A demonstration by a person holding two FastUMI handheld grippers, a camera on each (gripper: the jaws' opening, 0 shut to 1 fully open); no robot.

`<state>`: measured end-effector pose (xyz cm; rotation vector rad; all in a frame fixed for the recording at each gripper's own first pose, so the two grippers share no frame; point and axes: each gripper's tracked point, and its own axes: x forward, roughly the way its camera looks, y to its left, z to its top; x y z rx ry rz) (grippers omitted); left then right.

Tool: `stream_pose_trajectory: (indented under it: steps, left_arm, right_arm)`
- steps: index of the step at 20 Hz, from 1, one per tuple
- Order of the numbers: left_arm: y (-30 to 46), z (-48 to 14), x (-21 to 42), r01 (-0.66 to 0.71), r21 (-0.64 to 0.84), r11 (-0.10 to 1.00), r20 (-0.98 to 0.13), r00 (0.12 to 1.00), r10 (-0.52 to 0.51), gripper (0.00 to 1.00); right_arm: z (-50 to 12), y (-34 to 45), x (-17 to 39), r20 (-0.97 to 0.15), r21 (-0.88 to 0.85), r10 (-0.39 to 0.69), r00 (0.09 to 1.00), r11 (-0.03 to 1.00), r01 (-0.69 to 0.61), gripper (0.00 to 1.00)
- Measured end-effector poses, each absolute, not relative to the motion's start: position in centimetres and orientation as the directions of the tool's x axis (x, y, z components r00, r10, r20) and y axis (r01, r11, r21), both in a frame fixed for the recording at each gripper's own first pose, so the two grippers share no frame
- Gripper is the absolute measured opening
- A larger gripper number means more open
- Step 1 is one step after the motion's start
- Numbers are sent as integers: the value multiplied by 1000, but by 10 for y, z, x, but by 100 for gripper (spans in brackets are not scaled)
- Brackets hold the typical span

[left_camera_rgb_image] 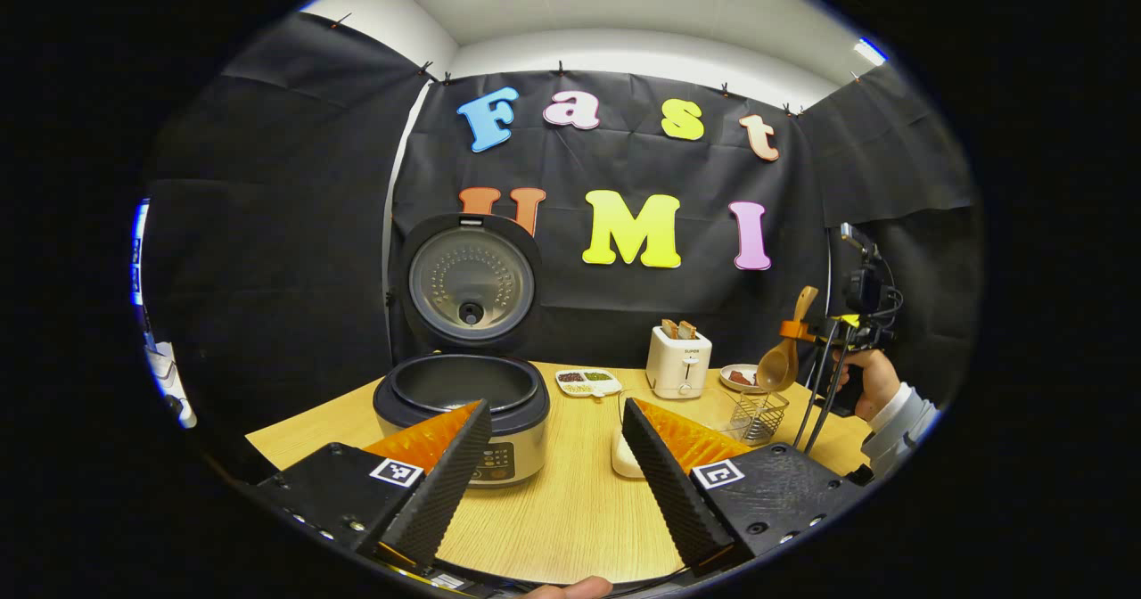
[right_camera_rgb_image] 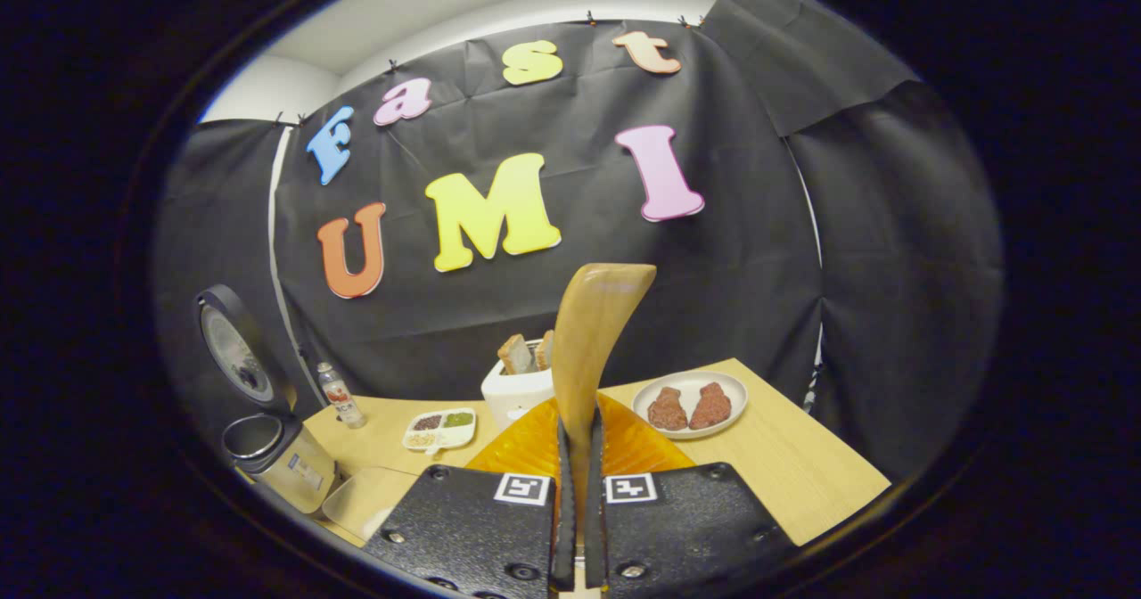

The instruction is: Close the left gripper, press the button to open the rice cooker; take a wooden spoon from the chopstick holder with the right hand, scoop a spoonful of rice and pour it into the rice cooker, then put the wooden spoon back into the chopstick holder.

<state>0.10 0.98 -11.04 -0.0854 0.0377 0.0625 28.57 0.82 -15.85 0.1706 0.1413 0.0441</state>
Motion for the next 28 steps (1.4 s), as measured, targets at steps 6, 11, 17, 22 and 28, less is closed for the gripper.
stream_pose_trajectory:
  steps: [6,11,17,22,28]
  left_arm:
    - [9,-110,18,-79,-112,991,-46,996,74,94]
    - [21,-95,37,-113,-76,991,-7,994,113,94]
    - [47,-78,55,-136,-93,986,-18,991,135,94]
    - [60,-48,62,-132,-67,989,-9,991,132,94]
    - [69,15,85,-123,-7,992,36,992,123,94]
  right_arm:
    - [-195,14,293,-186,203,90,978,978,-51,13]
    - [-166,-7,285,-118,133,24,993,991,-8,57]
    - [-126,-18,248,-44,59,-27,999,998,30,99]
    - [-101,-16,197,-24,66,-11,1000,998,12,99]
    - [-94,-10,134,-22,54,19,1000,998,-17,99]
